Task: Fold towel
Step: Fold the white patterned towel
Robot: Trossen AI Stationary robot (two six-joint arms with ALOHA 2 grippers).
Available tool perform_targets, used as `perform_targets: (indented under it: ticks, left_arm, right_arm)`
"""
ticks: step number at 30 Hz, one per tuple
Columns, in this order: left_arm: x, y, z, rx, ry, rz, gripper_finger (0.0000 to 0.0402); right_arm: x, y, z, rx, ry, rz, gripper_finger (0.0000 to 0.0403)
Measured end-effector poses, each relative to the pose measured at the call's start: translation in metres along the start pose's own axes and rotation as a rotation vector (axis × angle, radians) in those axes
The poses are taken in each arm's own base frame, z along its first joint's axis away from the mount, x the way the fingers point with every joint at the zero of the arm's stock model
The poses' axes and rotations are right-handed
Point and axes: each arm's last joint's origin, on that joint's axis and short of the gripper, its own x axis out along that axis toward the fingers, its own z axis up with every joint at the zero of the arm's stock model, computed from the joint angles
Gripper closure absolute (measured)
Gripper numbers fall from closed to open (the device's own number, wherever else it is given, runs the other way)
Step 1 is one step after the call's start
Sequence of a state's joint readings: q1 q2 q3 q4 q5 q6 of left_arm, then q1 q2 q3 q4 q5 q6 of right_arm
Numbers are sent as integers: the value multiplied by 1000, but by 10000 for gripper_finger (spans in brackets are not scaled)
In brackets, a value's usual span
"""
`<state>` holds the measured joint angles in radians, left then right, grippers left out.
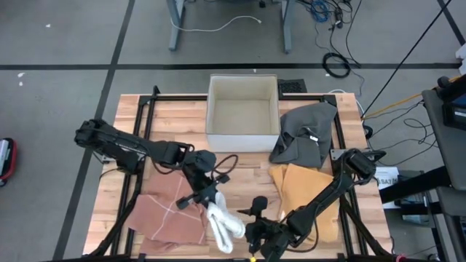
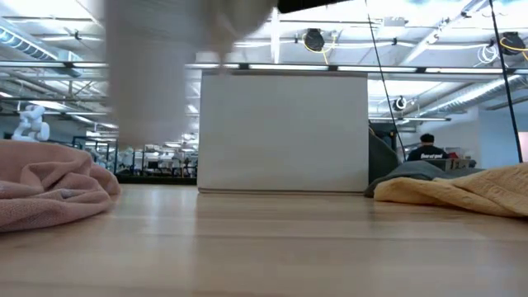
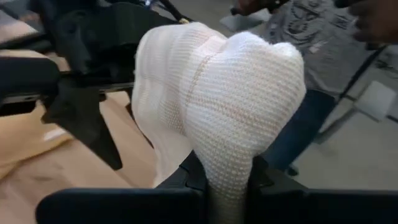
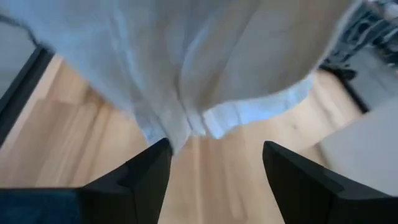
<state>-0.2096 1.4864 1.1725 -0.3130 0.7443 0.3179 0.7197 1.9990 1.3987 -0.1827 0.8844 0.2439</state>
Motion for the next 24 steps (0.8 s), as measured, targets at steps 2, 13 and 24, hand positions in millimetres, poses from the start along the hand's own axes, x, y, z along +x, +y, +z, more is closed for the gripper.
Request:
perform_targets:
  ticks: [2, 13, 24]
  left_arm:
    - [6, 4, -6, -34, 21, -20, 366]
    - [23, 35, -41, -237, 61, -162, 366]
    - [40, 115, -126, -434, 108, -30, 366]
  right_arm:
    - [6, 2, -3, -1, 15, 30, 163]
    - [3, 18, -31, 72, 165, 95, 163]
    - [-3, 19, -38, 121, 209, 73, 163]
